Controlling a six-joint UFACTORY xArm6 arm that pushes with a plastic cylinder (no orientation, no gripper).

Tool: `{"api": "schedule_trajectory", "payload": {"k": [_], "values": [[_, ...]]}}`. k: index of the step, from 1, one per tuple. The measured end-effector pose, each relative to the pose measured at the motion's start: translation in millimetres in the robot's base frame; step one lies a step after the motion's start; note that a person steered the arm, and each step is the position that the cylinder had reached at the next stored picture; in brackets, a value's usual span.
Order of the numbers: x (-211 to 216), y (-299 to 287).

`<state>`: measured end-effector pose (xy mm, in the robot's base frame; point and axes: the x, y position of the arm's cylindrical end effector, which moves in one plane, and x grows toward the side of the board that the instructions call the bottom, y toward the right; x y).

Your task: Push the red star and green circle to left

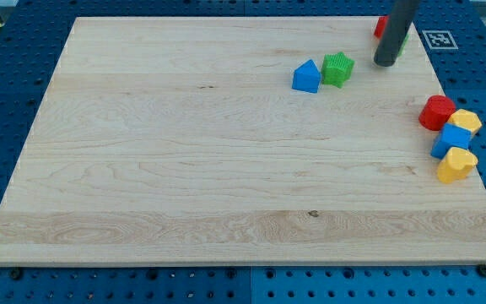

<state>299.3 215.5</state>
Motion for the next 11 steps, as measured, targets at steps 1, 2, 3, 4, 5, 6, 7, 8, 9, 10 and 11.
{"api": "schedule_trajectory", "payload": {"k": [1,2,3,4,5,6,7,8,9,10,11], "values": [[-38,-23],[-78,-28],[-106,-28],[-108,-23],[-108,1],[-108,46],[-107,95],[-93,130],[-54,128],[-38,82],[-40,19]]}}
